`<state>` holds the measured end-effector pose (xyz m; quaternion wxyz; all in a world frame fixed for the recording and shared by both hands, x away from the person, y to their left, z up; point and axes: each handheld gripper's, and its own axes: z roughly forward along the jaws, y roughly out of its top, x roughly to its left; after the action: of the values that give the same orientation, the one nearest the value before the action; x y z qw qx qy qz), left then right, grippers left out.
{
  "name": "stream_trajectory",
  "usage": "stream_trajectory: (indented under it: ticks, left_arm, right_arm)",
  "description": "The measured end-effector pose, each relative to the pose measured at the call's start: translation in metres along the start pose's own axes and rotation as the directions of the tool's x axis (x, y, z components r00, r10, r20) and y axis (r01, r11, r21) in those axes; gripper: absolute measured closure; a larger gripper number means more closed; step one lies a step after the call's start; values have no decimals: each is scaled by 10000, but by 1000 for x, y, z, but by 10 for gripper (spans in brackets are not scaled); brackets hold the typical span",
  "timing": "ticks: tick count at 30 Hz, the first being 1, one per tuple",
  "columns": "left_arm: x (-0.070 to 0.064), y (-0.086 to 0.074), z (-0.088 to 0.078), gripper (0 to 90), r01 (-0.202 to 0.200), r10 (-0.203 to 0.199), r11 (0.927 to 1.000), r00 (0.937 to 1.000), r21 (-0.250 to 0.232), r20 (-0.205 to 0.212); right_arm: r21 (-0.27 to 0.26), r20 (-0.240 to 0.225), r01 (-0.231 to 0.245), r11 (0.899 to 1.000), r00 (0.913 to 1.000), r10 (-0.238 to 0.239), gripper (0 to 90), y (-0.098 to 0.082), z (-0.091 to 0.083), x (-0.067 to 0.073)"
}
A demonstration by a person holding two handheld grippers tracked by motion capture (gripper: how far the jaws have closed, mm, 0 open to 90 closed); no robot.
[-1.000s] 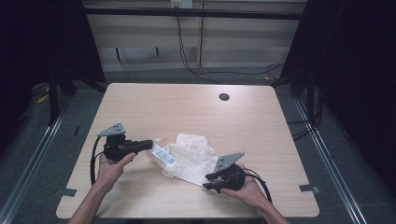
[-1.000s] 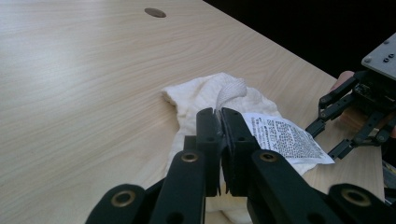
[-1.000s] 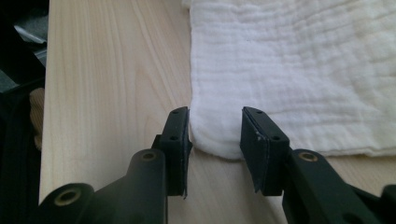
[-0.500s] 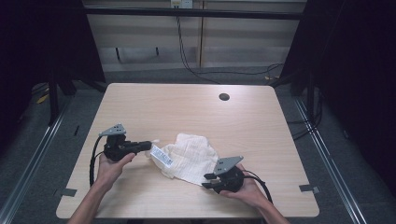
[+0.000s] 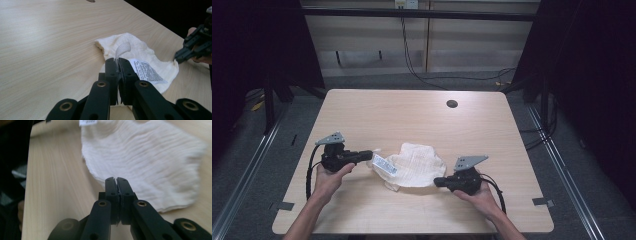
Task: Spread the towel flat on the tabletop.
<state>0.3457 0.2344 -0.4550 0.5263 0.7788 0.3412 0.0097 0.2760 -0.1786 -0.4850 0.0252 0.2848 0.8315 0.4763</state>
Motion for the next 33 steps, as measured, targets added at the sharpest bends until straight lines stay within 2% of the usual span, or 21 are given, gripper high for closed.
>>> stream_trajectory:
  ticks: [1,3,6,8,11,14,24,29,33]
  left_arm:
    - [-1,1,-1,869,-37,37,10000,10000,-20,53]
    - [-4,3,-4,869,-79,80,9999,9999,-112,92]
    - [-9,10,-7,869,-155,164,9992,9996,-376,217]
    - [-14,13,-9,869,-380,390,9985,9989,-384,262]
    - [-20,16,-13,869,-506,522,9976,9981,-467,319]
    - [-24,19,-17,869,-674,697,9961,9968,-565,387]
    - [-30,30,-20,870,-851,899,9922,9947,-906,497]
    - [-42,36,-25,870,-1367,1403,9874,9893,-804,411]
    - [-45,41,-28,870,-1419,1461,9854,9885,-937,396]
  right_arm:
    - [-219,-16,-255,9994,9997,254,884,3,-5,-3]
    - [-676,9,-419,9968,9991,421,886,10,-16,-7]
    - [-893,257,-451,9950,9985,476,886,20,-25,-13]
    - [-1092,392,-450,9930,9980,495,887,30,-33,-17]
    - [-1293,518,-460,9905,9972,531,886,36,-40,-19]
    - [-1801,666,-522,9823,9957,652,886,45,-55,-23]
    - [-1981,1482,-450,9792,9861,753,886,73,-85,-34]
    - [-1922,1540,-363,9807,9858,667,886,81,-87,-33]
    - [-2146,1537,-404,9759,9853,745,886,88,-92,-32]
